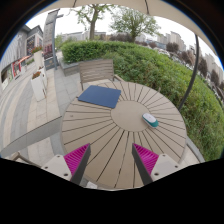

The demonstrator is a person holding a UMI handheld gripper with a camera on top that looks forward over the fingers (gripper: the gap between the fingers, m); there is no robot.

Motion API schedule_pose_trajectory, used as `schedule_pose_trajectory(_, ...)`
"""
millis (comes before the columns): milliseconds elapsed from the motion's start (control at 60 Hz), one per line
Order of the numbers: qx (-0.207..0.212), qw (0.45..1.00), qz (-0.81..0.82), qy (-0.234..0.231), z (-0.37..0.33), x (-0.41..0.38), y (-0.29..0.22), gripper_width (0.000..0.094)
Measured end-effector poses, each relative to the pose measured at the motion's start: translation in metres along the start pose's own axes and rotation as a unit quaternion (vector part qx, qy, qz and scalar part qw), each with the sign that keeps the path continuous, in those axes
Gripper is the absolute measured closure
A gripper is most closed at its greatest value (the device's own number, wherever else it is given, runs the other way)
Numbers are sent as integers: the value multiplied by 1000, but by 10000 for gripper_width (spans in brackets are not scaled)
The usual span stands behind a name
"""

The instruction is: Arrange mouse

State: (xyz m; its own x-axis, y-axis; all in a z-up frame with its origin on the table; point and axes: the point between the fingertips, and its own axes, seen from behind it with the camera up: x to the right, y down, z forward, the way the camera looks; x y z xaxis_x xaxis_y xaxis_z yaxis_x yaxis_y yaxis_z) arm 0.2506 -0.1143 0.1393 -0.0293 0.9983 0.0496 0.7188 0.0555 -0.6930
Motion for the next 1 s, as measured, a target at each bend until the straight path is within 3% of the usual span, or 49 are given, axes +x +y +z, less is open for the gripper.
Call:
schedule_pose_trajectory(167,-17,997,41,56,30,44,11,81)
schedule_pose_trajectory(500,8,981,120,149,64,137,24,80)
schedule_pose_trajectory(1000,71,978,114,158,167,204,-8,82)
